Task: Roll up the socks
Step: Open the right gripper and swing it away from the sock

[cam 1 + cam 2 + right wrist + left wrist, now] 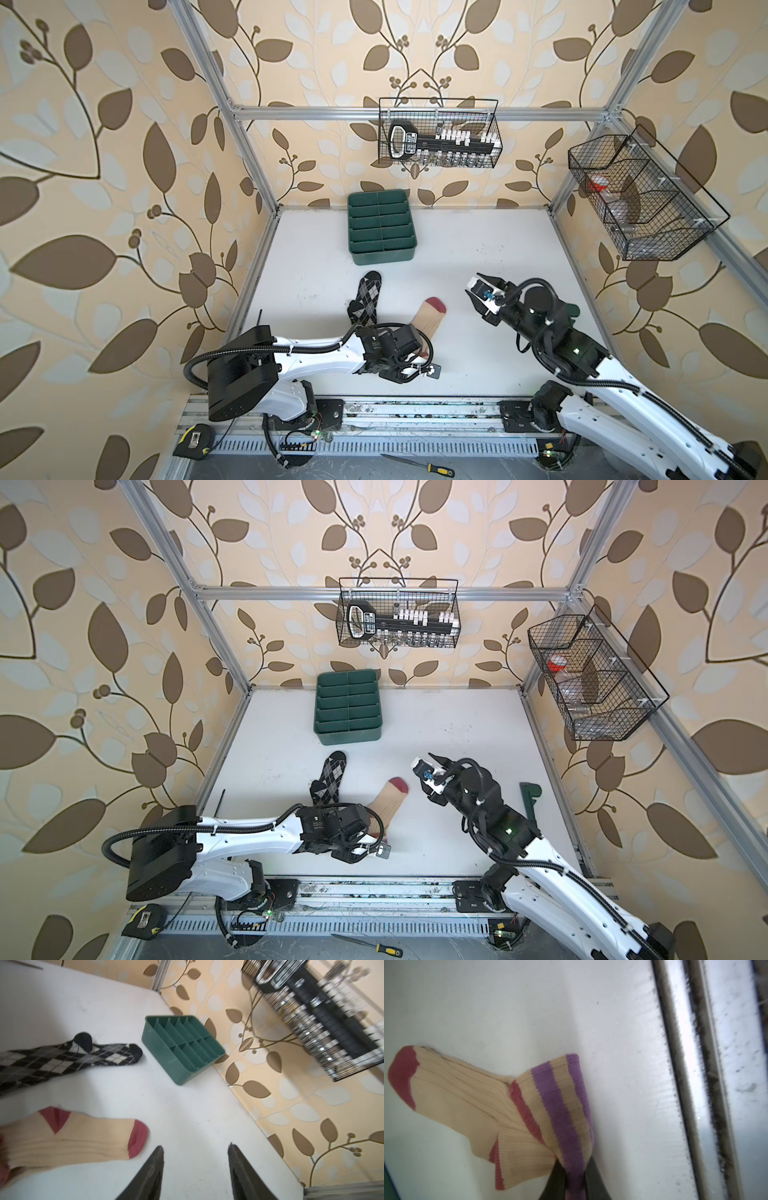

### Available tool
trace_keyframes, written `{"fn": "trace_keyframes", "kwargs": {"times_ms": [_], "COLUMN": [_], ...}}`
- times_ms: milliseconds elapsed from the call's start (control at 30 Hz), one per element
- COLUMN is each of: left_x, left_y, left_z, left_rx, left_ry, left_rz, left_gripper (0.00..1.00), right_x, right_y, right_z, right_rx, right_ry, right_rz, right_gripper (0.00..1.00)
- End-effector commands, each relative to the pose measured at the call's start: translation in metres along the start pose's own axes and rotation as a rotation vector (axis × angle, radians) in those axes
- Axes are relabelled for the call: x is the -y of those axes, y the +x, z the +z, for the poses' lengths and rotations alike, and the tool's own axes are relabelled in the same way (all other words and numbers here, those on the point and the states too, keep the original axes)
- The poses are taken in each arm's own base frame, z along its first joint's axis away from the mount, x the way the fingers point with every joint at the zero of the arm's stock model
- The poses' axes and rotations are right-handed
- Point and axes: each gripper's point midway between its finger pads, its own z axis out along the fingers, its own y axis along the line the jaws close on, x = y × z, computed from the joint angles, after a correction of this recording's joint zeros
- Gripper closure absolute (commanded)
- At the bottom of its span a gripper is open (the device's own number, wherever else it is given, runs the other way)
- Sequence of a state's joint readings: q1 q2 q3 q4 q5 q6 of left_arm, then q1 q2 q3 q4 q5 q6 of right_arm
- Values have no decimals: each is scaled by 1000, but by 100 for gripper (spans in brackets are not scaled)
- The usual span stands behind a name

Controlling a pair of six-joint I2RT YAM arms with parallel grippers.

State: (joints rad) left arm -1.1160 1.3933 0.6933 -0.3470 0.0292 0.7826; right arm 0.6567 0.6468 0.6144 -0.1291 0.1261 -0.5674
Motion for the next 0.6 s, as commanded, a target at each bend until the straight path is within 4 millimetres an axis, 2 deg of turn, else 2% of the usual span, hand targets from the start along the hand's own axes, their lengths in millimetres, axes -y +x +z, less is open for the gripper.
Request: {"fn": "trace_keyframes", "kwargs": {"times_ms": [0, 133, 233, 433, 567], "left_x": [5, -8, -17, -25, -29], "left_y": [-19, -23, -26, -40, -39], "left_z": [-4, -2, 0, 1, 5], "left_rx": [83, 96, 102, 159, 232], "left_ry": [105, 74, 110, 161, 188], "left_rz": [-139, -208, -322, -526, -696], "left_gripper": [85, 83, 81, 81, 81], "right_x": [0, -15, -18, -27, -62], "right_y": [-5, 4, 13, 5, 12], "right_z": [-18, -32, -36, -42, -45], "right_rx": [50, 34, -29, -26, -5], "right_ry": [46, 75, 135, 140, 16], "right_rz": [-62, -256, -418, -593, -669], "right_gripper": [50, 50, 49, 50, 50]}}
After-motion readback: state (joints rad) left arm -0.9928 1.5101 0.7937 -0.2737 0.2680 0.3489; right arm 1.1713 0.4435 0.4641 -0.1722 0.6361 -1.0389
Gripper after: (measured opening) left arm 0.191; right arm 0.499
